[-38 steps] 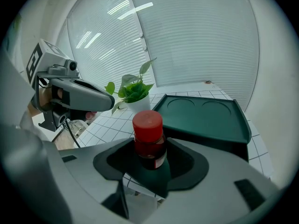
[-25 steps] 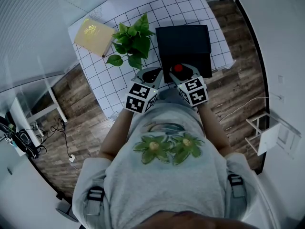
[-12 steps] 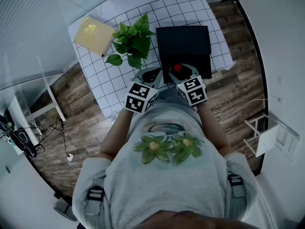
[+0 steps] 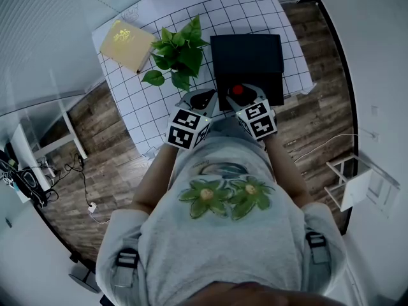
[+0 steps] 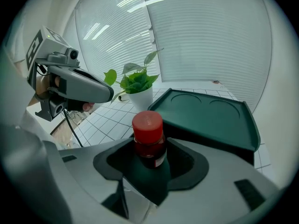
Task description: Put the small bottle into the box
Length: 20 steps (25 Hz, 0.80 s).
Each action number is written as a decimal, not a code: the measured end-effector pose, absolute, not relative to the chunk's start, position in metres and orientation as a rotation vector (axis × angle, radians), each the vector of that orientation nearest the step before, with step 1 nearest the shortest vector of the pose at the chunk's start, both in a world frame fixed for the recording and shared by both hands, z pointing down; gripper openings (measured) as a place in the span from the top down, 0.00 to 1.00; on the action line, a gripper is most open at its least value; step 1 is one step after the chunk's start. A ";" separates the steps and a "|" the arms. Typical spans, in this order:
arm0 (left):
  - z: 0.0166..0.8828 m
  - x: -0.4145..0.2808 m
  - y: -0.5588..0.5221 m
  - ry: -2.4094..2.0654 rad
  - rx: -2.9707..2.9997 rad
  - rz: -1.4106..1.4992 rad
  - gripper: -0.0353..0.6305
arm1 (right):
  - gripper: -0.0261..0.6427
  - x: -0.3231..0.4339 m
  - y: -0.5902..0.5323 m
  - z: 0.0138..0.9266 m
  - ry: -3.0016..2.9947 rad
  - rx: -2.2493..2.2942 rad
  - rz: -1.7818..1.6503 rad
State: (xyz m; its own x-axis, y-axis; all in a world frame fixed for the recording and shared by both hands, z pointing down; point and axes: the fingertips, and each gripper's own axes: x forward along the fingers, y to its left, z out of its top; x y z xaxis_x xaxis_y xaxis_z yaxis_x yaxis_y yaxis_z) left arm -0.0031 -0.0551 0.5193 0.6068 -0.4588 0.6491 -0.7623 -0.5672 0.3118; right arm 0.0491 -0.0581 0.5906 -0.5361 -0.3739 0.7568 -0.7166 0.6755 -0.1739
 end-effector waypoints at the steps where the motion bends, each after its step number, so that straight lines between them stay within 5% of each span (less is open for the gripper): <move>1: 0.519 -0.003 -0.055 -0.961 2.254 0.687 0.94 | 0.64 0.049 -0.058 0.591 -2.177 0.831 0.612; 20: 0.529 -0.003 -0.058 -0.964 2.232 0.705 0.94 | 0.64 0.042 -0.057 0.602 -2.159 0.726 0.505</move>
State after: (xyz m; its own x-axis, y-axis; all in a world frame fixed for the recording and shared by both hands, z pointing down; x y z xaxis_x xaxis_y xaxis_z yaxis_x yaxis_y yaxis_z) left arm -0.0027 -0.0582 0.5288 0.5950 -0.4518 0.6647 -0.7706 -0.5558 0.3119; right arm 0.0416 -0.0572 0.6020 -0.5269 -0.3299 0.7833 -0.6432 0.7572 -0.1137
